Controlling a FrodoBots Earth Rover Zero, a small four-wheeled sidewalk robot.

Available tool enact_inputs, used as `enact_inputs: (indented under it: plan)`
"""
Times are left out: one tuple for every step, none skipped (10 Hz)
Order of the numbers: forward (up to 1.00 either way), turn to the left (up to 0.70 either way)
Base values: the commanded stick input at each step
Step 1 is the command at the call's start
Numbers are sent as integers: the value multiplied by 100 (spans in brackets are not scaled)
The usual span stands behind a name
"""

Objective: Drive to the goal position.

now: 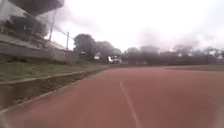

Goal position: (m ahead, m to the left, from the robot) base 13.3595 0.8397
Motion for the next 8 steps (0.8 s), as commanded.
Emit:
enact_inputs:
  plan:
    - [70,1]
    - [70,1]
    - [70,1]
    - [70,1]
    - [70,1]
    - [70,1]
    - [70,1]
    - [70,1]
